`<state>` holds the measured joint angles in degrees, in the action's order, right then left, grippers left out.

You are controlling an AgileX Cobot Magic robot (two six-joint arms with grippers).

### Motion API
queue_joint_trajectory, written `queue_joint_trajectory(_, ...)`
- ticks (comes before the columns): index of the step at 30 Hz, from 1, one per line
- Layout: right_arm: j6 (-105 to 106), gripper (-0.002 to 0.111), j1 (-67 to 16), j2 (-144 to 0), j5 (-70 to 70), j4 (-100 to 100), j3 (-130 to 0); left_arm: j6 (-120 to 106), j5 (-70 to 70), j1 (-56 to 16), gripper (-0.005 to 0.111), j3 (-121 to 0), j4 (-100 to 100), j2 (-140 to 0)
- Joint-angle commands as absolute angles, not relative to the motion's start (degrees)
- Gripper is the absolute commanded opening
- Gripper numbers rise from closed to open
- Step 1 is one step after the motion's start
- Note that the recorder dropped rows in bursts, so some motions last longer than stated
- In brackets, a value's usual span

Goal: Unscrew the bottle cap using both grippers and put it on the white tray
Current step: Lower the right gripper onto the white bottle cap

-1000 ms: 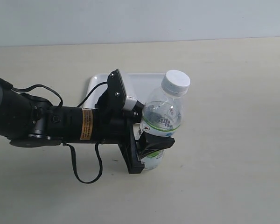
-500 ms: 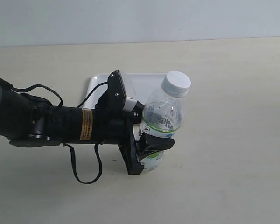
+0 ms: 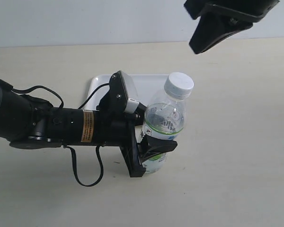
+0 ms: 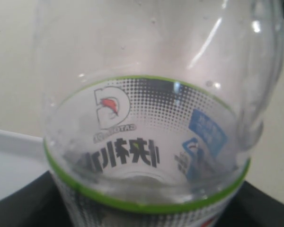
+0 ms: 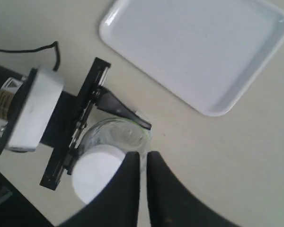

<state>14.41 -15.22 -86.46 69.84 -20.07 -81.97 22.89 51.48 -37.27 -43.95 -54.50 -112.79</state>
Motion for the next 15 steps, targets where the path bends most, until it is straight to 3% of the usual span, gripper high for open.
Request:
queue_joint_trajectory(1,15.56,0.028,-19.92,-86.4,69.96,-16.83,-82.62,22.85,51.39,-37.09,0.0,-43.51,-55.1,-112.39)
queue_joint_trajectory(6,16.39,0.069,-22.68,-86.4,69.96,-16.39,-82.62,22.85,51.39,-37.09,0.0,-43.51,-55.1,-112.39)
queue_joint_trajectory(15,16.26,0.065,-23.05,-86.72,69.96,-16.6,-78.05,22.85,51.14,-37.09,0.0,-43.51,-55.11,-112.39)
